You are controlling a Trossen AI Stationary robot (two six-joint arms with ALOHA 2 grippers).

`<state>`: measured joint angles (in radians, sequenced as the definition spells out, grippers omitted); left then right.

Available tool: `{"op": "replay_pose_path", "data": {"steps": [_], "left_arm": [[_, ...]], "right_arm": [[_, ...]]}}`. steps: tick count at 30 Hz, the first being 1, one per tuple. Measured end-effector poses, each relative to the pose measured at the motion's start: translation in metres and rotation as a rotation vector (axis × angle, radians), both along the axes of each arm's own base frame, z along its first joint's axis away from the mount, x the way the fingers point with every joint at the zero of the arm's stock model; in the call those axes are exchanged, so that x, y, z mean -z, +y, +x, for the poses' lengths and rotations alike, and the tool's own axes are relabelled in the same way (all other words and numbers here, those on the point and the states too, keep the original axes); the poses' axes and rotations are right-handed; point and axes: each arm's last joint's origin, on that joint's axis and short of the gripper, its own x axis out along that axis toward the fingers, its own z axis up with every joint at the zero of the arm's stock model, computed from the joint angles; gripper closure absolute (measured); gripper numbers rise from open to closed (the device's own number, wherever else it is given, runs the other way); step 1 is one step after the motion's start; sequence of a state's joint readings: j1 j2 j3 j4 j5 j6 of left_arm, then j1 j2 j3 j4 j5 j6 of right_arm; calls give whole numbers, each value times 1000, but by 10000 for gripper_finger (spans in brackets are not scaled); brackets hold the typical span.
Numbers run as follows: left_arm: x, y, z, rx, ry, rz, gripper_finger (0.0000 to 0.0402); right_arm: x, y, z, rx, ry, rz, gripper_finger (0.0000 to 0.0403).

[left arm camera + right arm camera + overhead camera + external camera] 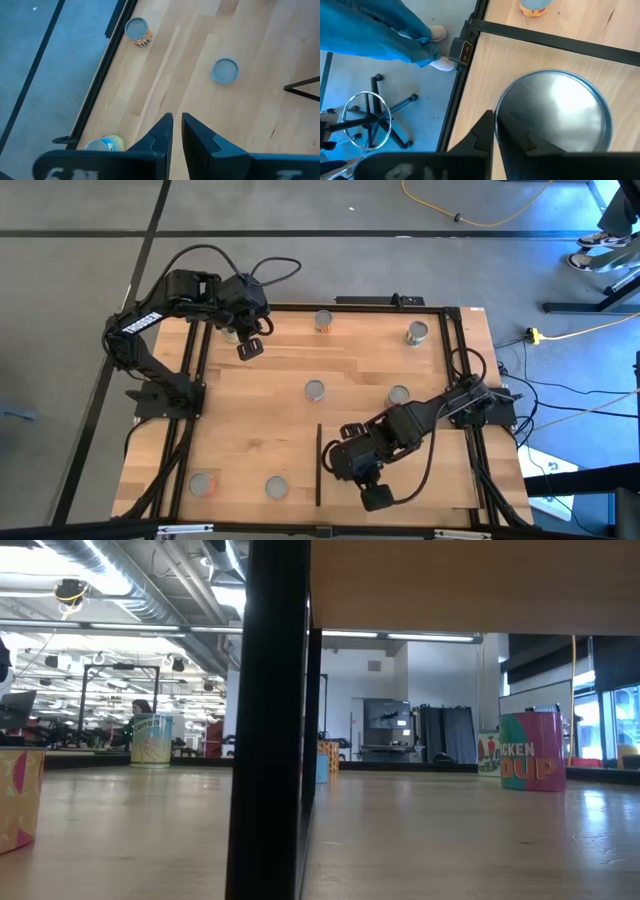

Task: Pick and place cans onto a shelf
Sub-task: Put the canned cherries on the shelf

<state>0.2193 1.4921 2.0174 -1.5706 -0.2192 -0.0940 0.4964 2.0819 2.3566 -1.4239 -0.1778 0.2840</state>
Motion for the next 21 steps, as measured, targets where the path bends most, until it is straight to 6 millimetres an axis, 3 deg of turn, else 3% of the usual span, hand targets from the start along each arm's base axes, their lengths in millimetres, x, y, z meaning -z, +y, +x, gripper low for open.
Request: {"op": "replay_pose_path", "data": {"steps": [21], "left_arm": [[0, 0, 0, 0, 0, 0, 368]], "right_arm": [[-2, -4, 1, -73, 19, 70, 370]]}}
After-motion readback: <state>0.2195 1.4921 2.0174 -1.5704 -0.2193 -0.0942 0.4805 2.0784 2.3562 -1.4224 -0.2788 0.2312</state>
